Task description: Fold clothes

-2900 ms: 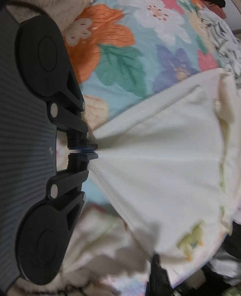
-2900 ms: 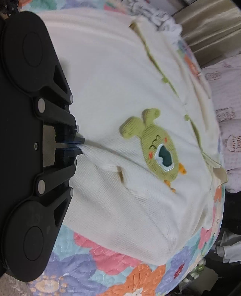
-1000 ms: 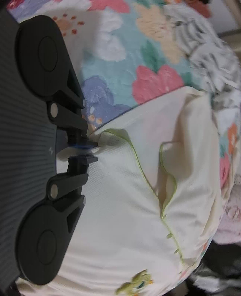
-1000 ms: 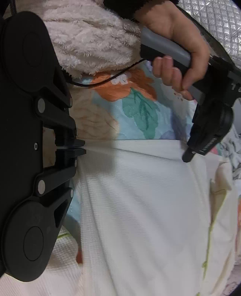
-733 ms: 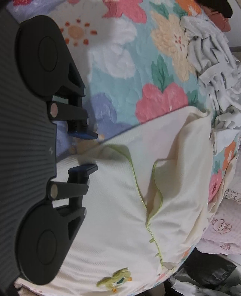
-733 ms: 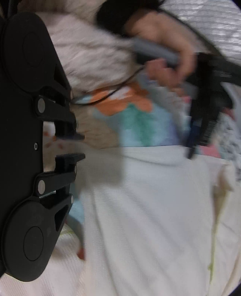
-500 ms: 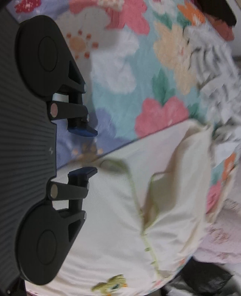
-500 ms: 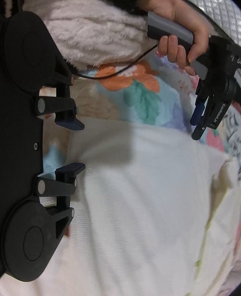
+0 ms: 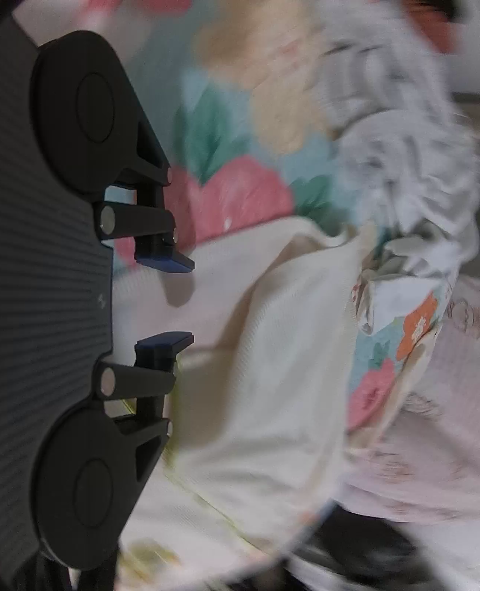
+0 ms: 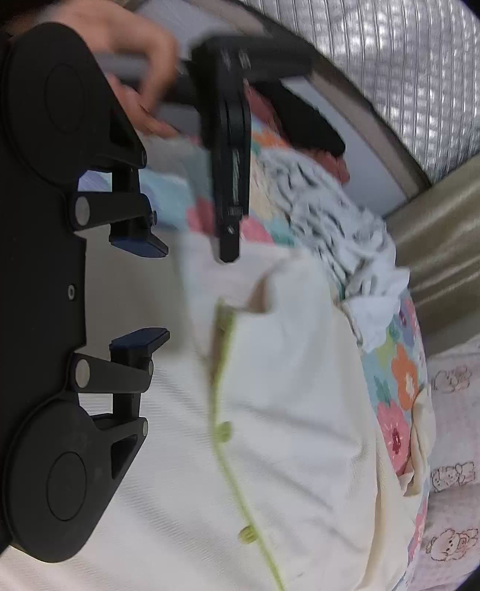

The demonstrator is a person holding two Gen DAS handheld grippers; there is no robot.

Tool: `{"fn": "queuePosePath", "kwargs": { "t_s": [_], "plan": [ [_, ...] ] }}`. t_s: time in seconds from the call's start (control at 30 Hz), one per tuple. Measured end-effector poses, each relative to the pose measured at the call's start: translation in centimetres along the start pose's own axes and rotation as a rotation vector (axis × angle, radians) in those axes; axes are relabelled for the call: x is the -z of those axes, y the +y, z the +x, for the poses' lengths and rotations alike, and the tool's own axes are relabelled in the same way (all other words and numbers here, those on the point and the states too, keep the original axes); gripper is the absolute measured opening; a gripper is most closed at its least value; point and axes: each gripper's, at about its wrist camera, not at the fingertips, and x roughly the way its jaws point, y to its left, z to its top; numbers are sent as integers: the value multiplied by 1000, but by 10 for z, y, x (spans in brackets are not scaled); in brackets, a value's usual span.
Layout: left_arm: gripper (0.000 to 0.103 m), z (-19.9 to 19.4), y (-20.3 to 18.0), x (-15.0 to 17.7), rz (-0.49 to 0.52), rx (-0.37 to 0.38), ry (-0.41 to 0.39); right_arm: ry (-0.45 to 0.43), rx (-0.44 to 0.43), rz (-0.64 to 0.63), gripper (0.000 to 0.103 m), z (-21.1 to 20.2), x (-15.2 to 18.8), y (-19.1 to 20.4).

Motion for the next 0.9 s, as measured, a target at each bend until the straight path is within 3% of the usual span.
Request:
{"fn": "queuePosePath", "kwargs": {
  "t_s": [0.13,0.27,0.33,0.4,0.43,0.53,0.6,0.73,0.9],
  "plan": [
    [34,-3,14,2,42,-44,-65,-19,-11,104,50,26,-17,-7],
    [34,-4,41,-1,-102,61,-95,-51,69,164,53,60,-30,-12],
    [34,-1,44,-4,-116,80,-106,-87,60,161,52,65,-32,-13],
    [34,2,45,-6,-114,76,-116,-112,56,127,11,64,-33,-9],
    [34,3,46,-7,-115,71,-118,-115,17,134,6,58,-32,-8],
    [35,3,53,-8,-161,76,-115,-124,-101,156,6,39,-30,-3],
    [37,0,60,-9,-218,109,-120,-88,-222,236,6,19,-17,-6],
    [40,-4,71,-9,-301,161,-149,-1,-345,346,6,2,11,-25],
    [41,7,74,-8,-359,220,-155,33,-300,363,6,11,26,-37]
  ]
}}
